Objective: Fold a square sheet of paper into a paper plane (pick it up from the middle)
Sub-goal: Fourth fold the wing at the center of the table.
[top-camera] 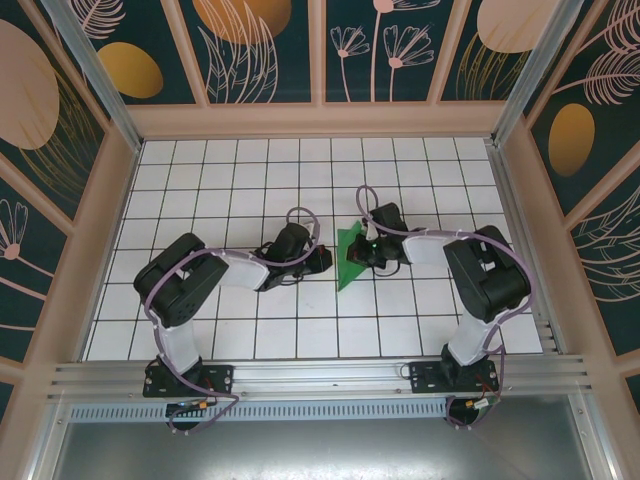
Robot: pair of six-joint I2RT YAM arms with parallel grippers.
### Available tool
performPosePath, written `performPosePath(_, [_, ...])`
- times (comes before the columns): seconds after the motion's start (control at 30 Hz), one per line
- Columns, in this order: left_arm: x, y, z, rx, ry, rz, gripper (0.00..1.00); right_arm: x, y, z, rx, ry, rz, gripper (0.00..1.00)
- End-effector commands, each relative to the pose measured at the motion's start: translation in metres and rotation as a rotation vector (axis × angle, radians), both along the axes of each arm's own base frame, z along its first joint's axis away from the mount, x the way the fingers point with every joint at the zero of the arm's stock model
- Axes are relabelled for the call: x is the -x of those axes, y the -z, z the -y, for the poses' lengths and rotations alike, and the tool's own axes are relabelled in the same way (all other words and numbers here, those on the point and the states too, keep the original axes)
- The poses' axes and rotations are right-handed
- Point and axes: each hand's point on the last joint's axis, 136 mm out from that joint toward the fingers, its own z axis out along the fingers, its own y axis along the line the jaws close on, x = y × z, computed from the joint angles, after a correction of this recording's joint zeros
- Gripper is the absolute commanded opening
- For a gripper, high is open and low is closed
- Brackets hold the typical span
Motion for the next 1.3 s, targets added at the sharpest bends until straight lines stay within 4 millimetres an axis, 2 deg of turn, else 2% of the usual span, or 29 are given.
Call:
performPosePath(0.0, [-0.005,-0.014,-0.005,0.040,-0.046,0.029,0.05,0.002,0.000,0.003,-0.003,0.114,-0.041,0.00])
performPosePath(0.17, [0.003,-0.027,0.011,0.142,0.019,0.024,0.07,0.002,0.002,0.003,-0.029,0.152,-0.055,0.00])
performPosePath(0.4, [0.017,-0.031,0.028,0.245,0.095,-0.020,0.06,0.003,0.007,0.003,-0.032,0.164,-0.064,0.00])
performPosePath(0.63, [0.031,-0.001,0.028,0.164,0.103,-0.095,0.01,0.003,0.008,0.005,-0.028,0.176,-0.067,0.00])
performPosePath(0.87, [0.036,0.018,0.021,0.085,0.092,-0.132,0.00,0.002,0.006,0.008,-0.027,0.190,-0.061,0.00])
performPosePath(1.27, [0.034,0.027,0.020,0.035,0.101,-0.134,0.00,-0.002,-0.004,0.015,-0.024,0.198,-0.020,0.00])
